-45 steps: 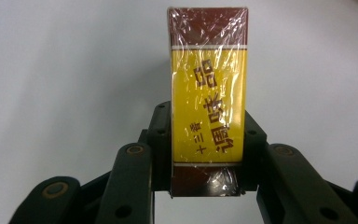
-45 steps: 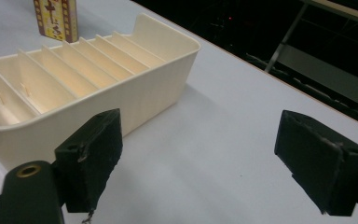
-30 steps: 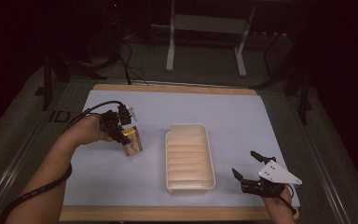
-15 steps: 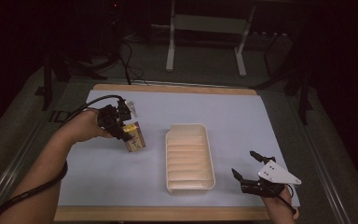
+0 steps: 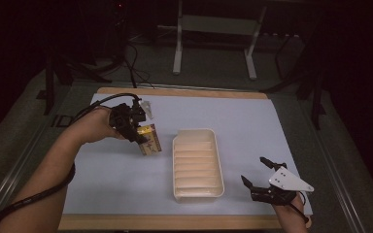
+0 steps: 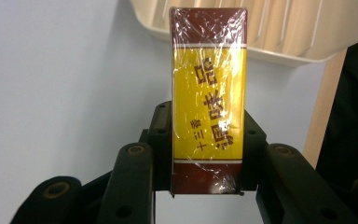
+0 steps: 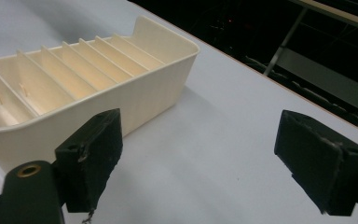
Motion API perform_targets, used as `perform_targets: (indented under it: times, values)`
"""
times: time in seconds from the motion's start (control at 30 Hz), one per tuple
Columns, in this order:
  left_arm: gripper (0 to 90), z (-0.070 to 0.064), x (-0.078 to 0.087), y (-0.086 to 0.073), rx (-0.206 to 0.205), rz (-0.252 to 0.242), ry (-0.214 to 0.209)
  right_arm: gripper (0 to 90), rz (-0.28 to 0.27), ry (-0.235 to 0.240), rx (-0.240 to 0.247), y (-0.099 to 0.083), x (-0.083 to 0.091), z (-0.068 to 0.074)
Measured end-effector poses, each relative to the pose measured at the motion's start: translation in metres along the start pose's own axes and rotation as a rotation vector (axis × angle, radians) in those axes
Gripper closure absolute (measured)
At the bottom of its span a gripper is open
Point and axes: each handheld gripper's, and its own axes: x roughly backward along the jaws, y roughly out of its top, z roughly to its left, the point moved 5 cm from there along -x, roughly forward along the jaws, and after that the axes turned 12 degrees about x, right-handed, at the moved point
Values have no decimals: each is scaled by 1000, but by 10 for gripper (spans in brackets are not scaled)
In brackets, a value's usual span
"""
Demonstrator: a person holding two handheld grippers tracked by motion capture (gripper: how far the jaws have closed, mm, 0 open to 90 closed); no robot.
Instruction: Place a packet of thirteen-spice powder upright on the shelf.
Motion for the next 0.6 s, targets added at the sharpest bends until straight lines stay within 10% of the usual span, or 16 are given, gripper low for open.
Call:
perform_targets:
  times: [0.6]
  values:
    - [676,-16,1,40,-59,-174,-49,152,-2,5,2,0,0,0]
